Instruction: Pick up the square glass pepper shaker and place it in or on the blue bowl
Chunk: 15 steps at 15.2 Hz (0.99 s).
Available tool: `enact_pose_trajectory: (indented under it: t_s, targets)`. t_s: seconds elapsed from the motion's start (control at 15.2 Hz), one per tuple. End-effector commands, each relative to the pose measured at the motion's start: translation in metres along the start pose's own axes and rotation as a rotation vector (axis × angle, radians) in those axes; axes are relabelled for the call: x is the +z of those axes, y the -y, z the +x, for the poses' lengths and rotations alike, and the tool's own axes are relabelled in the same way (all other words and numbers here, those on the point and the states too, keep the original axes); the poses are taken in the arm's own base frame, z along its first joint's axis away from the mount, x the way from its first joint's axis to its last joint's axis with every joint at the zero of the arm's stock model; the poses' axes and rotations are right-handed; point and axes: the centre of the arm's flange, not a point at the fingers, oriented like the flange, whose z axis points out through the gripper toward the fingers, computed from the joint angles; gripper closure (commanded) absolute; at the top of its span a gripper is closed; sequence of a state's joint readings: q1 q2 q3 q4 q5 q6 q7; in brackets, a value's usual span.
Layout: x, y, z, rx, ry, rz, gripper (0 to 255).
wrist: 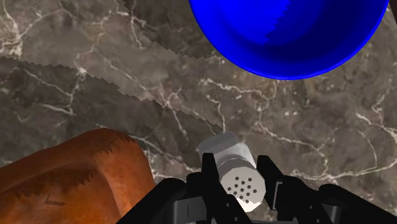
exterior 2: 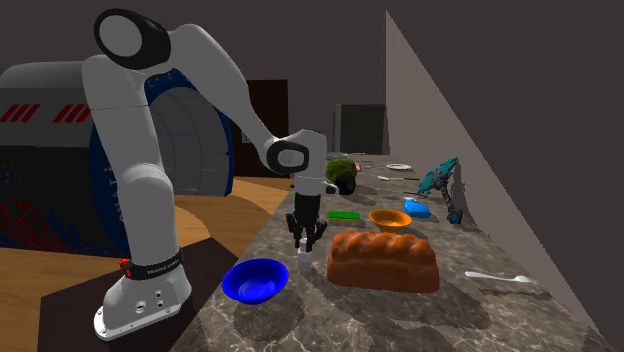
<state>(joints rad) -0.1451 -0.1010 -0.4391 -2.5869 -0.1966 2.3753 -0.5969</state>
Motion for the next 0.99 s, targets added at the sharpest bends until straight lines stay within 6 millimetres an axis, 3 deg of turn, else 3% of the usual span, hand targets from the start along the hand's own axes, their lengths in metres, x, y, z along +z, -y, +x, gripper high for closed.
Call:
enact_pose_trajectory:
  t_s: [0.0, 0.4, 0.92]
  targets:
    - [0.0, 0.0, 0.0, 0.0, 0.0, 0.0, 255]
    - [0.0, 0.0, 0.0, 0.0, 0.0, 0.0, 255]
    - [-0.042, 0.0, -0.006, 0.0, 0.0, 0.0, 255]
